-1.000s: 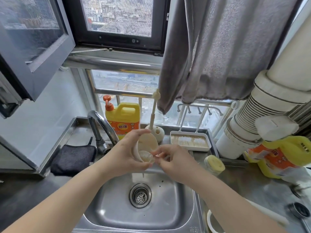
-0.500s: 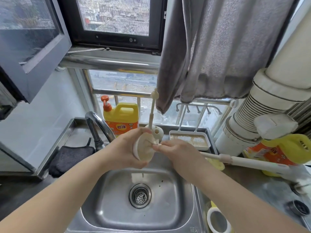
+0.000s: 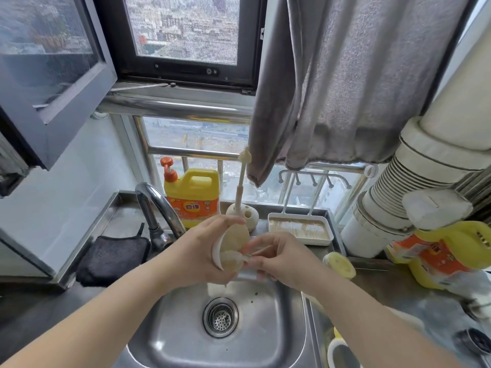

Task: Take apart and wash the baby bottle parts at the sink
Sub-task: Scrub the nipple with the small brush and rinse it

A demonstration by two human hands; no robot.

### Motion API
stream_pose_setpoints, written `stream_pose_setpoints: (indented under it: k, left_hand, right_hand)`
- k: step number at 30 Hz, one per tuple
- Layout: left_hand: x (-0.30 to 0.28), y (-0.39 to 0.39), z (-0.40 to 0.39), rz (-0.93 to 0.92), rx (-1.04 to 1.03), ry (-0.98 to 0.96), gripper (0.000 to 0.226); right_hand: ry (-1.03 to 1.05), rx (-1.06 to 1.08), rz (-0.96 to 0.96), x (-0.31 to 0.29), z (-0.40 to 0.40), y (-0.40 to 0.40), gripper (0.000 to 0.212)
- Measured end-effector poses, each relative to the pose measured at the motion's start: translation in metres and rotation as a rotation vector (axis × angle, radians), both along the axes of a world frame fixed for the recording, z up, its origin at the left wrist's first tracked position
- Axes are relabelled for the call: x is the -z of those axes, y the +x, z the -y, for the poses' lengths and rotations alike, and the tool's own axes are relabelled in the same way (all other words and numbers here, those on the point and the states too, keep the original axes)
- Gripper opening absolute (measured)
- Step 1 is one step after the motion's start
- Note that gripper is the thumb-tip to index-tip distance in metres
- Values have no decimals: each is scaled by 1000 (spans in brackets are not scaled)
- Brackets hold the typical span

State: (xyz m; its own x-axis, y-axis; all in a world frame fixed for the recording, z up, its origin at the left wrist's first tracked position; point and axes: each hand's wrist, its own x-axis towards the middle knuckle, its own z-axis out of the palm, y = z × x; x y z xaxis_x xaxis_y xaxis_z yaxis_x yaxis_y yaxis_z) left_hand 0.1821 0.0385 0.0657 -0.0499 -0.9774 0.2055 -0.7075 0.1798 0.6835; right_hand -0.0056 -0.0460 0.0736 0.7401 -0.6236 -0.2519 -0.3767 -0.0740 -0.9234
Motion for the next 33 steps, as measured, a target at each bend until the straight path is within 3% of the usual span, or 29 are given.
stream_pose_setpoints:
  k: [3,7,12,16,21,27,29,33]
  left_hand:
    - [4,-1,-2,-29,-4,-5,75]
    - [1,-3,-3,-46,-22,-44,75]
    - [-4,-2,-5,-39,-65,-39,75]
    - [-5,-2,-7,-82,-59,13,79]
    - [-3,-4,-8,-125,-51,63,82]
    - [-8,-4,-6,-125,-32,77,82]
    - [-8,-3,-4,-77,-43,-9,80]
    - [-6,-4,2,-34,-29,-155,73]
  right_hand:
    - [-194,87,-108,-4,4,0,25]
    - [-404,-25,-303,-8,2,-1,20]
    - [-414,-39,-345,-12,-1,-5,29]
    - [-508,-26,-360,-13,1,-6,20]
    - [-570,-100,-380,-25,4,-10,26]
    - [-956,-125,-478,-32,10,-7,26]
    - [-880,-144,-472,-30,4,-2,25]
    - [-395,-139,-301,-24,-3,1,35]
